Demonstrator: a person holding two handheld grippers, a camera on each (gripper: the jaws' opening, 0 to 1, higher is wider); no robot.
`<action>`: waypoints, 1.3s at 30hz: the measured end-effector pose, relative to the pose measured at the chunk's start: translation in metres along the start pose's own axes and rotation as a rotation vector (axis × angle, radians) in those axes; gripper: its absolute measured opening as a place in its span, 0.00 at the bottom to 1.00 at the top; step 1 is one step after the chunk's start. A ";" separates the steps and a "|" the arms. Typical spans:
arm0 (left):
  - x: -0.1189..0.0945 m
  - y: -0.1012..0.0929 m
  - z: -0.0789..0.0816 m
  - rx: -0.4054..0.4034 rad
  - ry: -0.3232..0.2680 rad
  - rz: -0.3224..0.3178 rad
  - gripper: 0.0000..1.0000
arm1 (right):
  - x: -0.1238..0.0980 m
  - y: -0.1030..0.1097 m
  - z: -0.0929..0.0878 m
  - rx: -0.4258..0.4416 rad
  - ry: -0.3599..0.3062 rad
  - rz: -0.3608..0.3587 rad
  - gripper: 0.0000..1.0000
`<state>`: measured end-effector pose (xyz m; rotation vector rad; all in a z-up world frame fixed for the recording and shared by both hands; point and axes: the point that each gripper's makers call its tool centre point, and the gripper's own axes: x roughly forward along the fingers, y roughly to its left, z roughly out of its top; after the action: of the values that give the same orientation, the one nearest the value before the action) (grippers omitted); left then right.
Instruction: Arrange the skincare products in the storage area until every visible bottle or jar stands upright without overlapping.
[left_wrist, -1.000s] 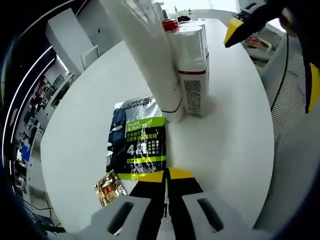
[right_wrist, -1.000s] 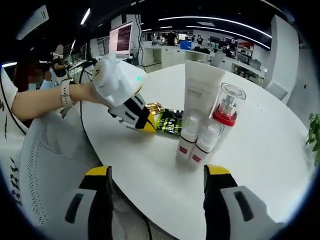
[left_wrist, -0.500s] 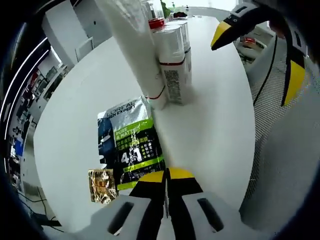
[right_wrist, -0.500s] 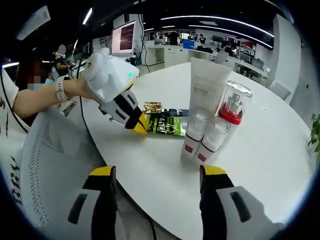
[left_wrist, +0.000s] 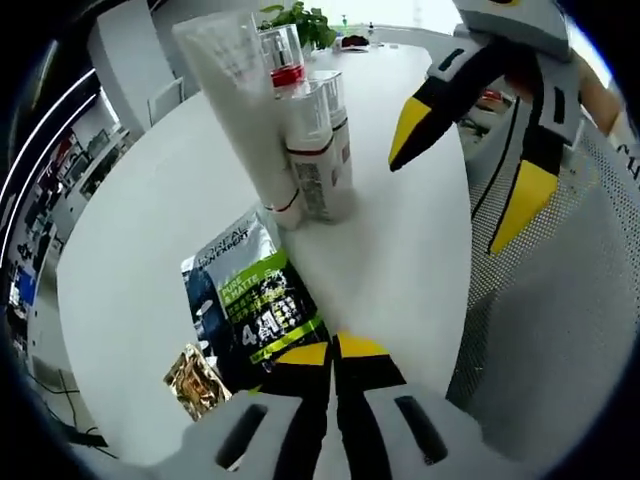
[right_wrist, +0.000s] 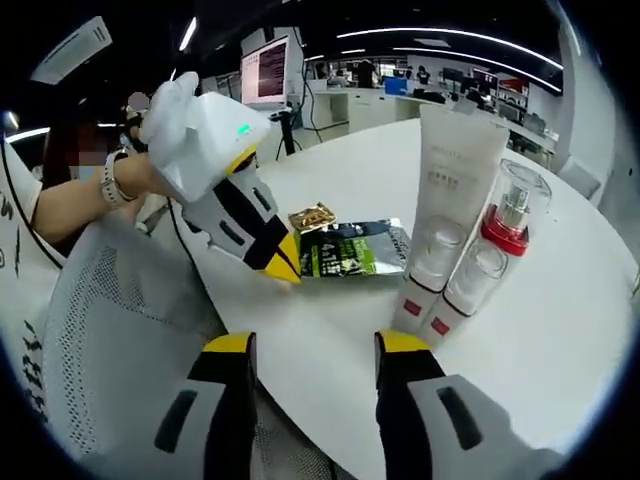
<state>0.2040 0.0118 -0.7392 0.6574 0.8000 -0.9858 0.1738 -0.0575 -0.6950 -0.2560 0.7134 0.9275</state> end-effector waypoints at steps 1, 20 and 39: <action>0.000 -0.001 0.001 0.000 -0.006 0.001 0.00 | 0.000 -0.001 0.000 0.013 0.001 -0.001 0.45; -0.009 -0.014 0.023 -0.007 -0.100 -0.005 0.00 | 0.026 -0.011 0.011 0.524 -0.146 0.110 0.29; -0.010 -0.027 0.037 0.046 -0.144 -0.031 0.00 | 0.068 -0.005 0.006 1.057 -0.204 0.199 0.18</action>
<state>0.1866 -0.0234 -0.7141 0.6077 0.6642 -1.0694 0.2076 -0.0136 -0.7359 0.8416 0.9528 0.6410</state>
